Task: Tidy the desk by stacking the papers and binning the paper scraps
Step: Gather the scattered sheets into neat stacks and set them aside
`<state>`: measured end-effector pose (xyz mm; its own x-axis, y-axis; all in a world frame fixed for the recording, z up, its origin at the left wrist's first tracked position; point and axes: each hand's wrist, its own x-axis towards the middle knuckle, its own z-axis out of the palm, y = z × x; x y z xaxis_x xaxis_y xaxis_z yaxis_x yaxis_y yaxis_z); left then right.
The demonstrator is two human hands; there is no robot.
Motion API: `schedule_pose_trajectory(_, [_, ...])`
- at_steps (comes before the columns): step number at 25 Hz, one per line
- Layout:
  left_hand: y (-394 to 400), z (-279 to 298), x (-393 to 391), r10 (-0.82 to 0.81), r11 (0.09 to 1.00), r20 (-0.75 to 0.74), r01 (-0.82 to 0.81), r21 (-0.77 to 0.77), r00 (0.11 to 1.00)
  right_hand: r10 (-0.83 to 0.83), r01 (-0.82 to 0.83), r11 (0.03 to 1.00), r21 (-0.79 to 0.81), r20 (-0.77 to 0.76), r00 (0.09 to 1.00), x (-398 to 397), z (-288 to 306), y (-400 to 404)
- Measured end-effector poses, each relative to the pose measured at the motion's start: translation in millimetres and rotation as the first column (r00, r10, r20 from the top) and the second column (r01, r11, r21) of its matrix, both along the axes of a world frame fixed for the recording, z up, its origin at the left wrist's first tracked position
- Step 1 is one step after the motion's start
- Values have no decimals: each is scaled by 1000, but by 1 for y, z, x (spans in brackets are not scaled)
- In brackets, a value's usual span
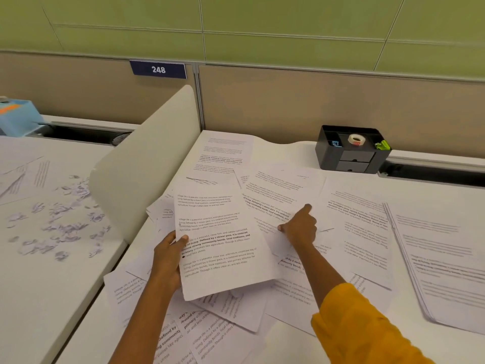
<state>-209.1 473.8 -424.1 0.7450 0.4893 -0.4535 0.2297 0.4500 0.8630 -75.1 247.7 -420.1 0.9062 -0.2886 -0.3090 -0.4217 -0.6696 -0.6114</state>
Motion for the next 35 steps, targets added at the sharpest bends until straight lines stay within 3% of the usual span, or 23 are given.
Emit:
schedule_pose_trajectory(3, [1, -2, 2, 15, 1000, -9, -15, 12, 1000, -95, 98, 987, 127, -26, 995, 5, -3, -11])
schedule_pose_trajectory(10, [-6, 0, 8, -21, 999, -7, 21, 31, 1000, -203, 126, 905, 405, 153, 967, 9, -5, -24])
schedule_pose_trajectory(16, [-5, 0, 8, -95, 991, -26, 97, 93, 995, -246, 98, 913, 396, 344, 906, 33, 31, -79])
schedule_pose_trajectory(22, [6, 5, 6, -115, 965, -51, 124, 232, 992, -422, 214, 762, 611, 218, 880, 40, 20, -112])
schedule_pose_trajectory(27, [-10, 8, 14, -138, 967, -18, 139, 215, 990, -302, 101, 724, 683, 182, 936, 15, 8, -83])
schedule_pose_trajectory(35, [-27, 0, 19, -90, 990, -35, 93, 108, 995, 41, -114, 793, 598, 134, 990, -29, -26, -14])
